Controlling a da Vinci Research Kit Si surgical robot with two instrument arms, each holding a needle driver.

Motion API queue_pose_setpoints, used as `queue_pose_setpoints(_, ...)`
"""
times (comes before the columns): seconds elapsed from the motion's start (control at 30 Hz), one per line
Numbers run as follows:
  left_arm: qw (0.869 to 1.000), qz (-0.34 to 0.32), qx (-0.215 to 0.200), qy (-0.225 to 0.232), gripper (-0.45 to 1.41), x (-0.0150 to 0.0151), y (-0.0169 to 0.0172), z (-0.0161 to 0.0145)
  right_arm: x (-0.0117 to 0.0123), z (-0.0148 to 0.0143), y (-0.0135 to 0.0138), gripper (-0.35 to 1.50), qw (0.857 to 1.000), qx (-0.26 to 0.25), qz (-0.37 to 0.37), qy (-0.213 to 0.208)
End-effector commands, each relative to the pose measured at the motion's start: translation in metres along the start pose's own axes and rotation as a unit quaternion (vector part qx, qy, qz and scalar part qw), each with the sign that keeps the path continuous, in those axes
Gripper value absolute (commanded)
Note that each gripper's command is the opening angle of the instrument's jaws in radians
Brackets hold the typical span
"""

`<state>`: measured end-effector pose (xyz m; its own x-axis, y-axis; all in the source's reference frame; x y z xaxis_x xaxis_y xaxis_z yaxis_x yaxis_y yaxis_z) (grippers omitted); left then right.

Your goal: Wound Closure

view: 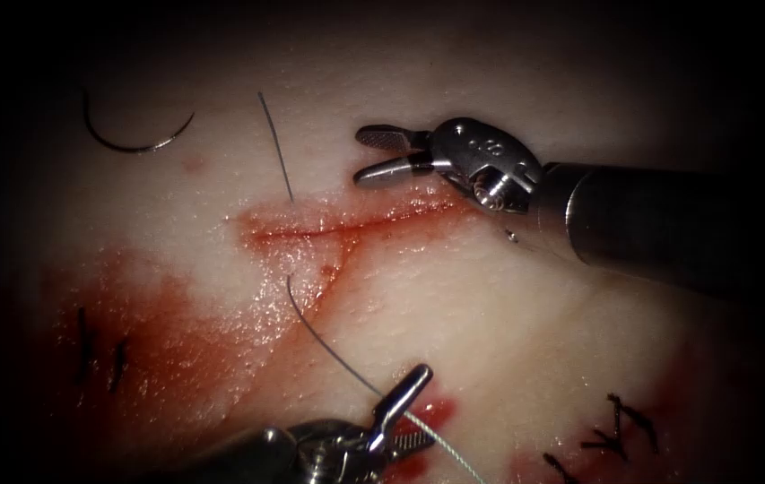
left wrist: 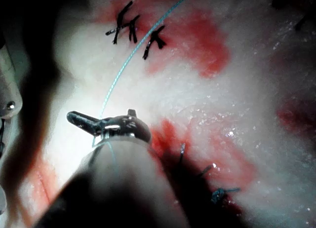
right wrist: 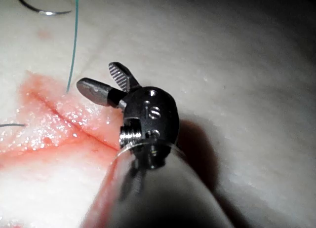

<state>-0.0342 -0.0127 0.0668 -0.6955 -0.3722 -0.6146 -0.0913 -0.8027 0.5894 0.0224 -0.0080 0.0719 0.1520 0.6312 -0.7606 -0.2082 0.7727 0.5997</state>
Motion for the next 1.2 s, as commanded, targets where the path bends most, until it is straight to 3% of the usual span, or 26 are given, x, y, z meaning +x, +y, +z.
queue_pose_setpoints(0.03, 1.000, 0.000, 0.004, 0.008, 0.94, 0.0004, 0.0000, 0.0008, 0.0002, 0.0010, 0.0005, 0.79, 1.000, 0.003, -0.002, 0.001)
queue_pose_setpoints(0.23, 1.000, 0.006, 0.009, 0.026, 0.88, 0.0015, -0.0001, 0.0004, 0.0002, 0.0010, 0.0005, 0.79, 1.000, 0.004, -0.002, 0.002)
queue_pose_setpoints(0.33, 0.999, 0.016, 0.008, 0.039, 0.71, 0.0022, -0.0001, 0.0003, 0.0000, 0.0011, 0.0005, 0.76, 1.000, 0.004, -0.003, 0.002)
queue_pose_setpoints(0.47, 0.998, 0.032, 0.008, 0.052, 0.15, 0.0026, 0.0001, 0.0002, -0.0002, 0.0011, 0.0006, 0.74, 1.000, 0.004, -0.004, 0.002)
queue_pose_setpoints(0.5, 0.998, 0.036, 0.008, 0.058, -0.32, 0.0028, 0.0002, 0.0002, -0.0002, 0.0011, 0.0007, 0.74, 1.000, 0.004, -0.005, 0.002)
queue_pose_setpoints(0.53, 0.996, 0.055, 0.008, 0.074, -0.45, 0.0028, 0.0004, 0.0001, -0.0003, 0.0011, 0.0007, 0.71, 1.000, 0.006, -0.005, 0.002)
queue_pose_setpoints(0.67, 0.991, 0.074, -0.012, 0.111, -0.45, 0.0024, 0.0000, -0.0004, -0.0004, 0.0011, 0.0006, 0.59, 1.000, 0.010, -0.006, 0.002)
queue_pose_setpoints(0.77, 0.987, 0.089, -0.027, 0.134, -0.45, 0.0015, -0.0007, -0.0014, -0.0004, 0.0012, 0.0004, 0.84, 1.000, 0.016, -0.006, 0.000)
queue_pose_setpoints(0.8, 0.985, 0.089, -0.033, 0.141, -0.45, 0.0010, -0.0012, -0.0019, -0.0005, 0.0013, 0.0002, 1.01, 0.999, 0.017, -0.030, -0.004)
queue_pose_setpoints(0.97, 0.979, 0.089, -0.062, 0.170, -0.45, -0.0012, -0.0027, -0.0044, -0.0009, 0.0022, -0.0020, 1.20, 0.987, 0.072, -0.146, 0.004)
queue_pose_setpoints(1.2, 0.971, 0.080, -0.119, 0.192, -0.45, -0.0035, -0.0039, -0.0051, -0.0009, 0.0049, -0.0072, 1.13, 0.963, 0.149, -0.223, 0.029)
